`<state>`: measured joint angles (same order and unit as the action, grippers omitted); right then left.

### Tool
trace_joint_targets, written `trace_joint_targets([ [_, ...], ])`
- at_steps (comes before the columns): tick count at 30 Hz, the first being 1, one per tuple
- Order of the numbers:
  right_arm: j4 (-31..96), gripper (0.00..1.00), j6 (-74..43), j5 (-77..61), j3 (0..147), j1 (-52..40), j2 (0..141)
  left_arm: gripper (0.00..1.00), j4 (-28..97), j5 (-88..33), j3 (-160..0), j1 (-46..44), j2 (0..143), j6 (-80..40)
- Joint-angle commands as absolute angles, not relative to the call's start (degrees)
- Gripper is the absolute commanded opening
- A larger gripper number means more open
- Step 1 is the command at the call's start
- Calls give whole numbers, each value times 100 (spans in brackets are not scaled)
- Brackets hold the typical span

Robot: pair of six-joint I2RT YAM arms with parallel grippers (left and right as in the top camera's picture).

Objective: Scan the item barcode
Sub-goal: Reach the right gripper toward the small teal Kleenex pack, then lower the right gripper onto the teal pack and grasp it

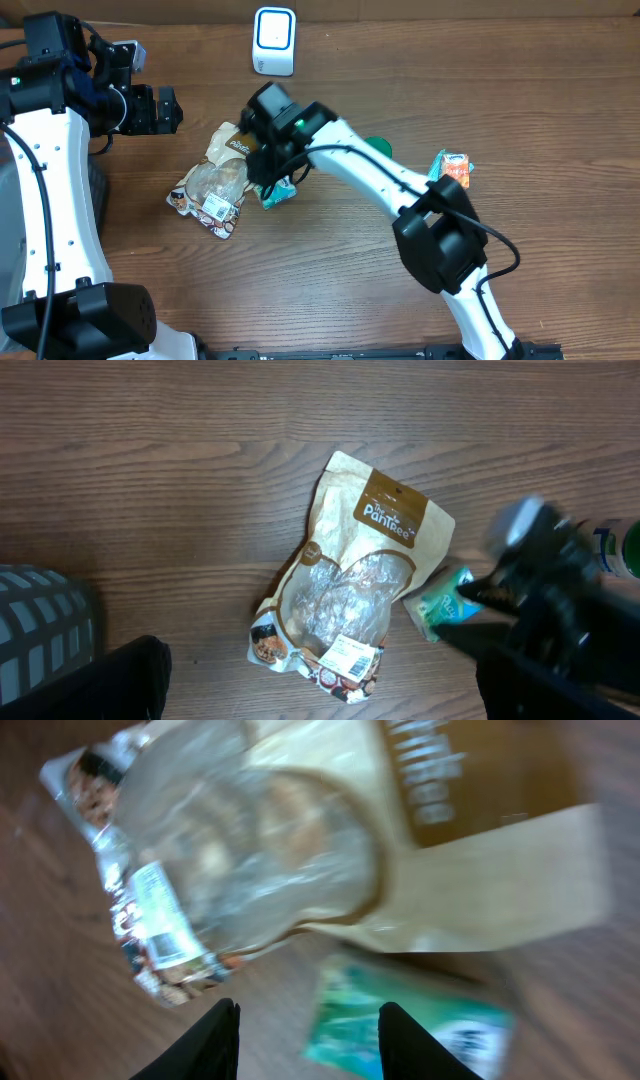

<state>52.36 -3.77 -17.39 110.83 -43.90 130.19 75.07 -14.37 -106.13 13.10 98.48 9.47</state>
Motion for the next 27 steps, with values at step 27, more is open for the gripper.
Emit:
trace_joint_targets([
  [27,5166,46,-3144,305,11384,-4185,13625,100,7496,-1483,-10702,1273,9782,1074],
])
